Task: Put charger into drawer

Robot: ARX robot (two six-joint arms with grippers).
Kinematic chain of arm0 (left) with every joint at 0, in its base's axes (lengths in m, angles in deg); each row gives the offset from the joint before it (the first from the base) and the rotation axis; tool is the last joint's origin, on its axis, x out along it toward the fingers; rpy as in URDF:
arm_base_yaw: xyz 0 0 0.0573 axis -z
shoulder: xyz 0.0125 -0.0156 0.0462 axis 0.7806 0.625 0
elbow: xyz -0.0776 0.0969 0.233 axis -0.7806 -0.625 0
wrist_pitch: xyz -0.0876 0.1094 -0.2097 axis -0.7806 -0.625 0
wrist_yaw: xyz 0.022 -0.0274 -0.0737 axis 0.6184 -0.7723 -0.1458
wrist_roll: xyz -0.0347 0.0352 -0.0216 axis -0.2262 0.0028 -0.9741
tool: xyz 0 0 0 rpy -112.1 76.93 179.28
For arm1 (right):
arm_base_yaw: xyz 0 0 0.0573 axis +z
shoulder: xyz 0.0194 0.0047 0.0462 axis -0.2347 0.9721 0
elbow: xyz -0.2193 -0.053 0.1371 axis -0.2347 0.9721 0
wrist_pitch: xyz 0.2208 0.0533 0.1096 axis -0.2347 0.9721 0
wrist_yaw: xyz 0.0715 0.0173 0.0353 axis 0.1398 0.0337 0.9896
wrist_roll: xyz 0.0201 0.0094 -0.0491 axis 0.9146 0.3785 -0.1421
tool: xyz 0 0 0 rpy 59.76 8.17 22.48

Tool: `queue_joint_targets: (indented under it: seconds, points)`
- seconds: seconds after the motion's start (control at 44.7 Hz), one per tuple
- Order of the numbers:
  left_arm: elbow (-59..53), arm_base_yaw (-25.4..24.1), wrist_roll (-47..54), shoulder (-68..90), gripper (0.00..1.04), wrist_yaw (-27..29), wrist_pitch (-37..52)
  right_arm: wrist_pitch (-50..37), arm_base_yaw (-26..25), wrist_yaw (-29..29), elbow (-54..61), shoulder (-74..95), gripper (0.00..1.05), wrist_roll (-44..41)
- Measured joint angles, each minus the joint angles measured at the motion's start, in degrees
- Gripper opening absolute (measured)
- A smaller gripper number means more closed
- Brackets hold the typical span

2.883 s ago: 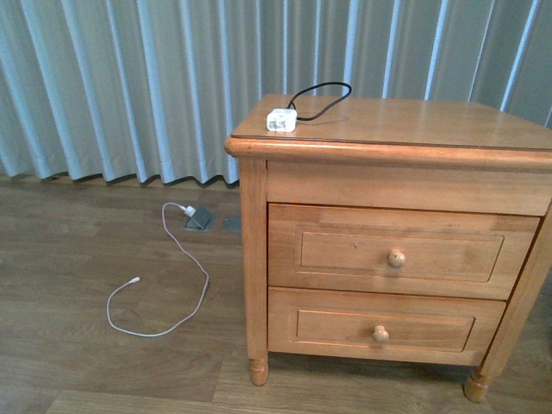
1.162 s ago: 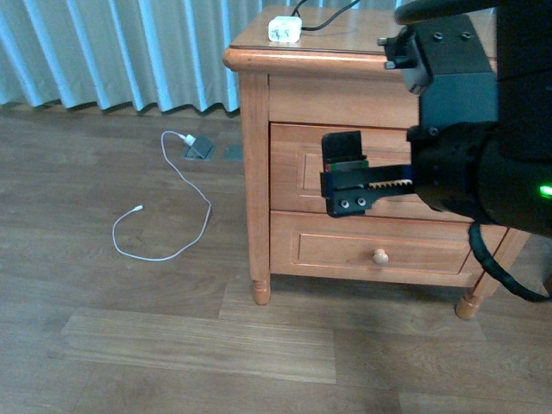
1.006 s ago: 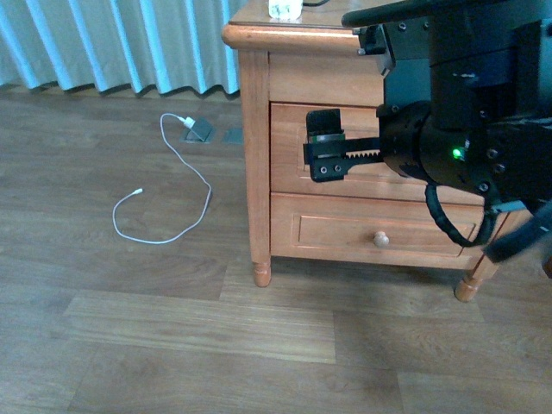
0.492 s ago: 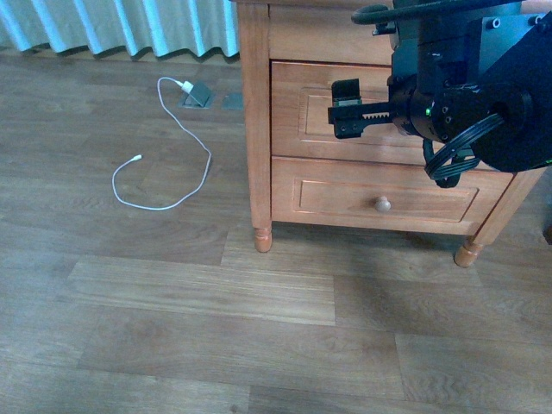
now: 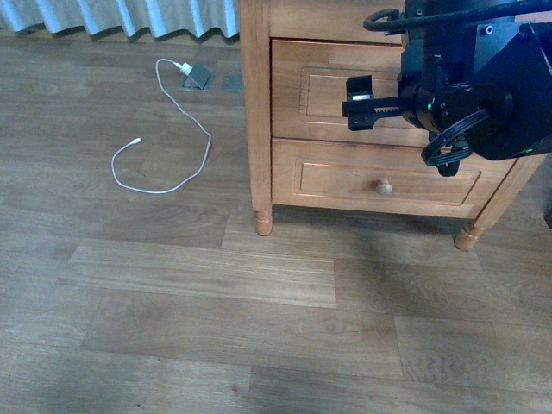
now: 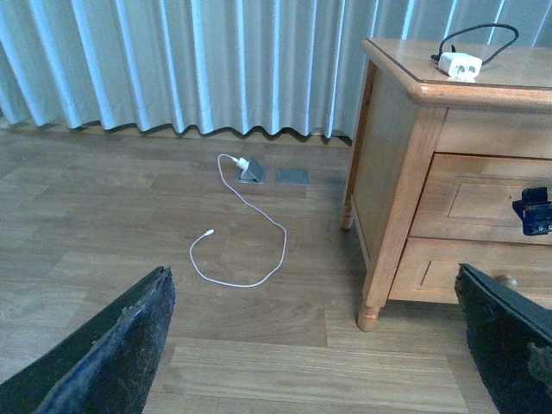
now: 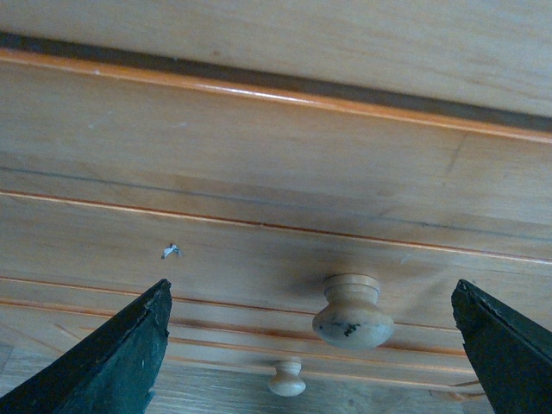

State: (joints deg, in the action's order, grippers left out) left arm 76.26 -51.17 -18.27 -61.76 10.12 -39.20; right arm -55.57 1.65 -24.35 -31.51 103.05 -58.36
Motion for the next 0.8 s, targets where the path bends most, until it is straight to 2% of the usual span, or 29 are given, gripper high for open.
queue_joint_targets:
  seconds: [0.805]
  points:
    - [0.00,0.00,0.00,0.00,0.99,0.00,0.00,0.68,-0.79,-0.68,-2.69,3.30,0.96,-1.20]
